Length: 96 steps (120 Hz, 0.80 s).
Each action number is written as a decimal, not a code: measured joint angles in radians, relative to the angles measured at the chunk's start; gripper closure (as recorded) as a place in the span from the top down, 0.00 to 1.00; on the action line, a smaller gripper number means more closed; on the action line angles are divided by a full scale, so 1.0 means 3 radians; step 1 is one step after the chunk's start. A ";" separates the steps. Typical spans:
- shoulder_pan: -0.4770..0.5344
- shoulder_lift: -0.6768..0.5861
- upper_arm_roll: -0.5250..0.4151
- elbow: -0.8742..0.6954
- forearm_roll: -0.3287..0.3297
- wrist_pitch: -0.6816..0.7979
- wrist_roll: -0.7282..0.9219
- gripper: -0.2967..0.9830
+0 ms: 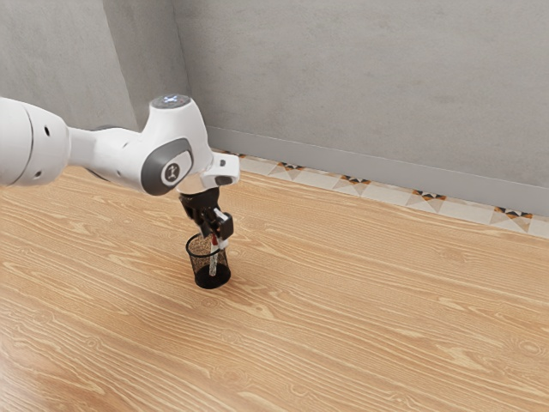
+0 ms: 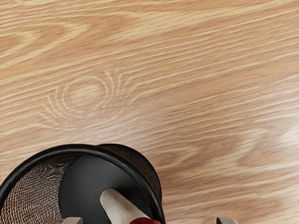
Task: Take the marker out of the pen holder and place it to the left of the pen holder.
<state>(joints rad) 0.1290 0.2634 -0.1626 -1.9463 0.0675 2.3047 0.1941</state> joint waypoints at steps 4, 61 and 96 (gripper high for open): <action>0.0000 0.0002 0.0000 0.0003 0.0001 -0.0007 0.0001 0.46; 0.0001 -0.0002 0.0039 0.0008 0.0001 -0.0044 0.0020 0.32; -0.0001 0.0010 0.0041 0.0049 0.0032 -0.0036 0.0005 0.20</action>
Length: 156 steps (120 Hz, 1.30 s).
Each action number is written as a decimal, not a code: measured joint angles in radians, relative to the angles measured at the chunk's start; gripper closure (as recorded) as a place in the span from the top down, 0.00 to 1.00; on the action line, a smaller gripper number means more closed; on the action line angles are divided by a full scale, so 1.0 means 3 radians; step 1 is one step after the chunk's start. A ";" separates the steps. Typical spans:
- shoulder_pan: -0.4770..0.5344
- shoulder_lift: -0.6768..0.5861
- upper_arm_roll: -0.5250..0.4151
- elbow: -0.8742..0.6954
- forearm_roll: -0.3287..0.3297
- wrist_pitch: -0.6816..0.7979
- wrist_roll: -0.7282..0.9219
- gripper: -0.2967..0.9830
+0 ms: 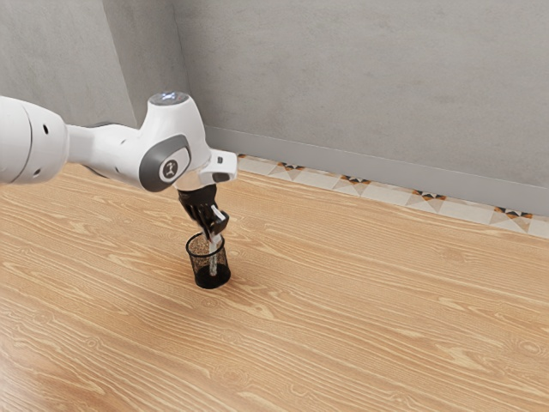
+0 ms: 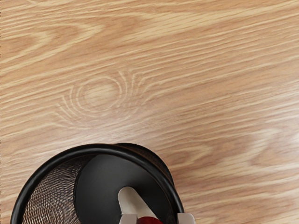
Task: Take the marker out of the pen holder and place it to the left of the pen holder.
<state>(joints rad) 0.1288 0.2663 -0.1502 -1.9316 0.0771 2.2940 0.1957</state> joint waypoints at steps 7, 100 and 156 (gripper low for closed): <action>-0.0001 0.0005 -0.0002 0.0001 0.0025 0.0007 -0.0025 0.18; -0.0054 -0.0935 0.0220 -0.0023 0.0044 -0.0166 -0.0189 0.15; 0.0140 -0.0485 0.0499 -0.0853 -0.0278 0.1900 -0.0191 0.15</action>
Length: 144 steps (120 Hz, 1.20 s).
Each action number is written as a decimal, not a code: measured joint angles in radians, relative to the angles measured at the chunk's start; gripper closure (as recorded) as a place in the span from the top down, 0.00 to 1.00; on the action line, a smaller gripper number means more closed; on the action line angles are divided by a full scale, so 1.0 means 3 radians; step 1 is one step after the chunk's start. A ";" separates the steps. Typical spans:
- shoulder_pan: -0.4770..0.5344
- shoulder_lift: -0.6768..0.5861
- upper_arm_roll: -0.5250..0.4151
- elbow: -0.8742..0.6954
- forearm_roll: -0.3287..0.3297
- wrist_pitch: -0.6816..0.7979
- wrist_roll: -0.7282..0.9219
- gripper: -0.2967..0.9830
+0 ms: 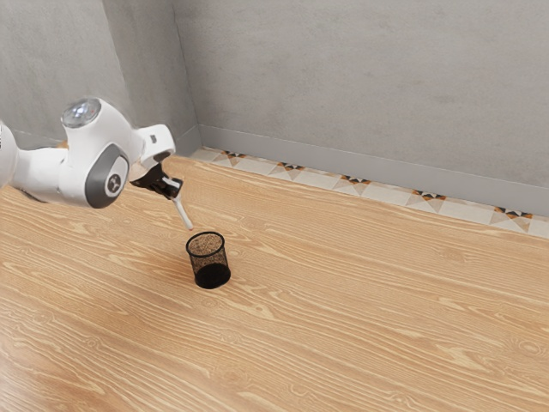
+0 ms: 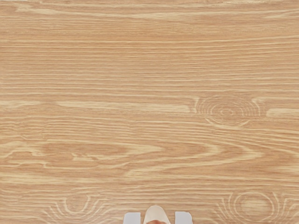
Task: Take the marker out of the pen holder and place it to the left of the pen holder.
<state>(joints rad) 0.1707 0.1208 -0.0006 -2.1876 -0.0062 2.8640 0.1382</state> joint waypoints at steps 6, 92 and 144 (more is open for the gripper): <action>0.0040 0.0031 -0.0003 -0.0069 -0.0034 0.0273 0.0023 0.15; 0.0649 0.0866 -0.0425 -0.0333 -0.0121 0.2022 0.0240 0.18; 0.1320 0.0472 -0.0856 -0.0462 0.0057 0.1649 0.0230 0.54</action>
<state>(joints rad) 0.5667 0.2624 -0.2573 -2.3263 0.0108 3.3587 0.2071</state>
